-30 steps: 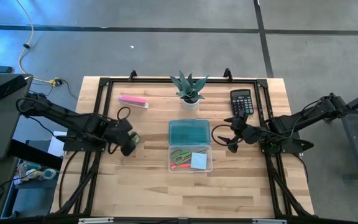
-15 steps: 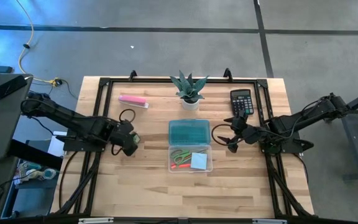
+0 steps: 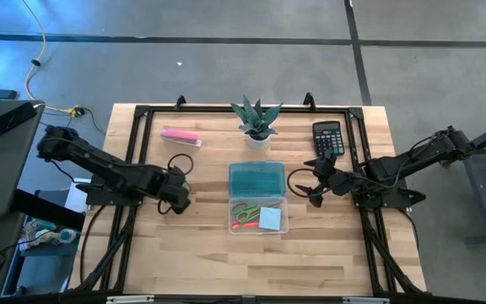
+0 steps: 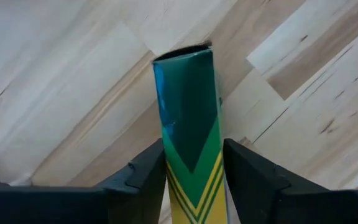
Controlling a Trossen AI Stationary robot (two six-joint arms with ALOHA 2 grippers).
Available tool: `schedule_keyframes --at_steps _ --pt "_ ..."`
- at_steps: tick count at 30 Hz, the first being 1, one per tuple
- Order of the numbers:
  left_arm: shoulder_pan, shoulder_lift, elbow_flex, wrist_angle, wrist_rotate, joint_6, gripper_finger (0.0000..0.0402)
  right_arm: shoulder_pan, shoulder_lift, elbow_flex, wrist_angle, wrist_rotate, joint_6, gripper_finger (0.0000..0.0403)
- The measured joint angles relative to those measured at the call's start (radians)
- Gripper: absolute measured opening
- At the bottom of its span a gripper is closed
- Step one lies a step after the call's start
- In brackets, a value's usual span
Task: Pack school essentials
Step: Put the crayon box into the blue supply box
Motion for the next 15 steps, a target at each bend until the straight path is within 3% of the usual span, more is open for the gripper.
schedule_keyframes --at_steps 9,15 --pt "0.0 0.024 0.002 0.014 0.0 0.036 0.0068 0.0 0.0 0.0 0.0 0.0 0.003 0.04" --pt "-0.001 0.017 0.009 0.028 -0.006 0.099 0.0056 0.0 0.0 0.0 0.001 0.0 0.069 0.04"
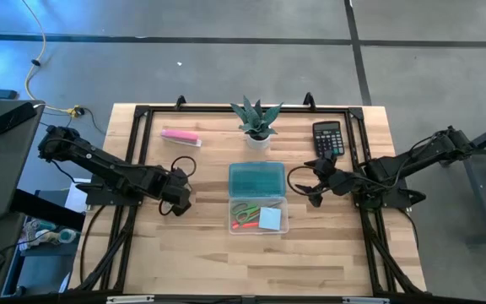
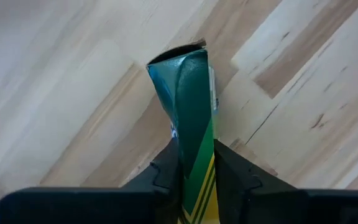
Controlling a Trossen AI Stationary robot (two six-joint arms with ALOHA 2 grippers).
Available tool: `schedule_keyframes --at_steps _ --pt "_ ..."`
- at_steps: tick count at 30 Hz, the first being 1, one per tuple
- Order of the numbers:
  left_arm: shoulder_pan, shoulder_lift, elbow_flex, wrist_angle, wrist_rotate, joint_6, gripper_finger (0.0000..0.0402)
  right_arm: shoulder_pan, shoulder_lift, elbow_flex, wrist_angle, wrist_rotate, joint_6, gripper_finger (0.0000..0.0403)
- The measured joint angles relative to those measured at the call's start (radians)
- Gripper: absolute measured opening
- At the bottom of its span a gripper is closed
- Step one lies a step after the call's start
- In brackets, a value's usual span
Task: Pack school essentials
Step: Put the crayon box into the blue supply box
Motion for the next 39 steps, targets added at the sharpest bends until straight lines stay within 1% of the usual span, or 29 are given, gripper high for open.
schedule_keyframes --at_steps 3,9,15,22,26,28,30,32,35,39 --pt "-0.001 0.0 0.031 0.002 -0.043 0.07 0.0058 0.0 0.0 0.0 0.012 -0.012 0.068 0.04" --pt "-0.001 0.0 0.107 0.032 -0.177 0.236 0.0057 0.0 0.0 0.0 0.058 -0.116 0.175 0.04" --pt "-0.012 0.004 0.144 0.123 -0.287 0.41 0.0056 0.0 0.014 0.0 0.127 -0.127 0.257 0.04" --pt "-0.034 0.004 0.145 0.231 -0.424 0.551 0.0056 -0.003 0.087 0.0 0.323 -0.124 0.349 0.04" --pt "-0.037 0.004 0.145 0.278 -0.493 0.619 0.0056 -0.023 0.122 0.0 0.526 -0.122 0.4 0.04" --pt "-0.037 0.004 0.145 0.308 -0.524 0.658 0.0056 -0.037 0.13 0.001 0.64 -0.141 0.403 0.04" --pt "-0.037 0.004 0.145 0.342 -0.552 0.697 0.0056 -0.047 0.131 0.001 0.707 -0.161 0.404 0.04" --pt "-0.038 0.004 0.145 0.377 -0.567 0.738 0.0056 -0.054 0.13 0.001 0.741 -0.175 0.416 0.04" --pt "-0.047 0.004 0.145 0.44 -0.593 0.809 0.0056 -0.054 0.137 0.001 0.741 -0.178 0.445 0.04" --pt "-0.071 0.021 0.146 0.532 -0.64 0.908 0.0056 -0.036 0.189 0.001 0.743 -0.18 0.48 0.04"
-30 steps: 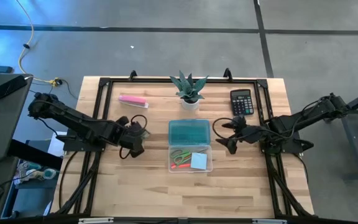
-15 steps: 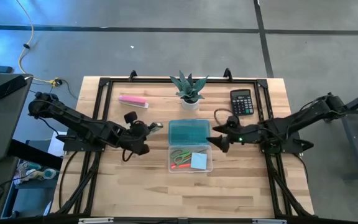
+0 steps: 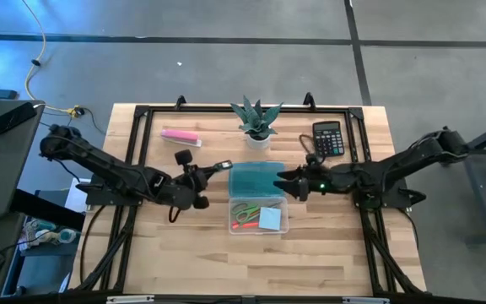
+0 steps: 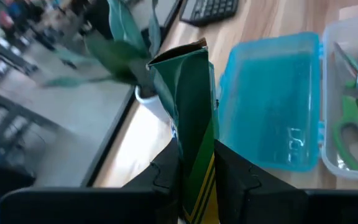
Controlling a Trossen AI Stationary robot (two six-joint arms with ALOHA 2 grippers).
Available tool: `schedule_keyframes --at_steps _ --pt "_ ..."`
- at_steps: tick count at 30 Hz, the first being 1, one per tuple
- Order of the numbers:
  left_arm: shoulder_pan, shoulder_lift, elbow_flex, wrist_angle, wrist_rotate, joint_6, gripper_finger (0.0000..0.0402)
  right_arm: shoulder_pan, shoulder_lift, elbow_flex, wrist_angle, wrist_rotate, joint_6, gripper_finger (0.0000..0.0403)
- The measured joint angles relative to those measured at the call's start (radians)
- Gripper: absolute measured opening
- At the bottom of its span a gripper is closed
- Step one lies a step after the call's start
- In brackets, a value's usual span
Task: Pack school essentials
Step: Put the crayon box into the blue supply box
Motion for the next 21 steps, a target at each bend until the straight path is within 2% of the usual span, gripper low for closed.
schedule_keyframes --at_steps 4,9,16,21 --pt "-0.027 0.028 0.001 0.062 -0.076 0.078 0.0056 0.024 0.088 0.0 0.015 0.0 0.092 0.04" --pt "-0.05 0.081 0.001 0.11 -0.164 0.155 0.0056 0.045 0.209 0.0 0.155 -0.01 0.193 0.04" --pt "-0.079 0.182 0.0 0.221 -0.298 0.284 0.0056 0.045 0.334 0.0 0.383 -0.078 0.205 0.04" --pt "-0.099 0.259 0.0 0.35 -0.394 0.407 0.0056 0.035 0.381 0.0 0.424 -0.074 0.204 0.04"
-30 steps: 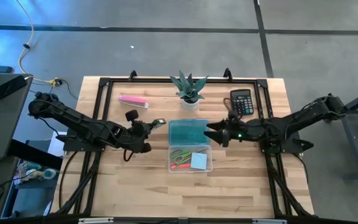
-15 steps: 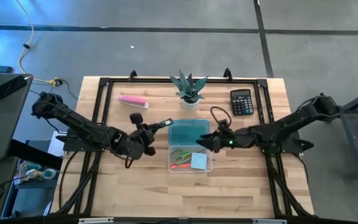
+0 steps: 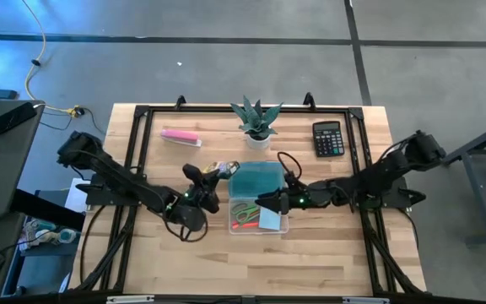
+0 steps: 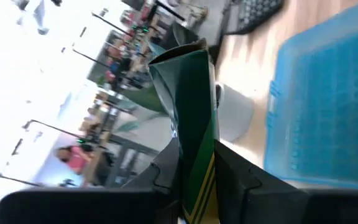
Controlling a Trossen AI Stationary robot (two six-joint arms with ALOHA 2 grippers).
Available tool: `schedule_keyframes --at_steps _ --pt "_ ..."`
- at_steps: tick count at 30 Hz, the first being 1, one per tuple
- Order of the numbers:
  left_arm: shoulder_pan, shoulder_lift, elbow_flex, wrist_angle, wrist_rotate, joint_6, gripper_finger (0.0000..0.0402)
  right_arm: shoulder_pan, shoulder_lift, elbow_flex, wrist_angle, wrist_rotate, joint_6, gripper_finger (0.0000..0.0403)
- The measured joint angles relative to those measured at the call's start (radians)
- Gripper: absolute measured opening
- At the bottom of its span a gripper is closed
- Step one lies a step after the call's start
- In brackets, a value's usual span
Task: Pack school essentials
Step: Put the crayon box into the blue supply box
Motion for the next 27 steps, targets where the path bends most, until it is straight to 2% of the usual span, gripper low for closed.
schedule_keyframes --at_steps 5,13,21,27 --pt "-0.015 0.076 0.0 0.162 -0.062 0.176 0.0056 -0.017 0.044 0.006 -0.001 0.048 0.082 0.04" --pt "-0.016 0.163 0.0 0.356 -0.093 0.405 0.0056 -0.05 0.156 0.116 0.015 0.016 0.123 0.0399" --pt "-0.019 0.194 0.0 0.381 -0.122 0.45 0.0056 -0.102 0.191 0.227 0.003 -0.039 0.009 0.0373" --pt "-0.016 0.197 0.0 0.38 -0.14 0.465 0.0056 -0.115 0.191 0.237 -0.079 -0.049 0.076 0.0358"
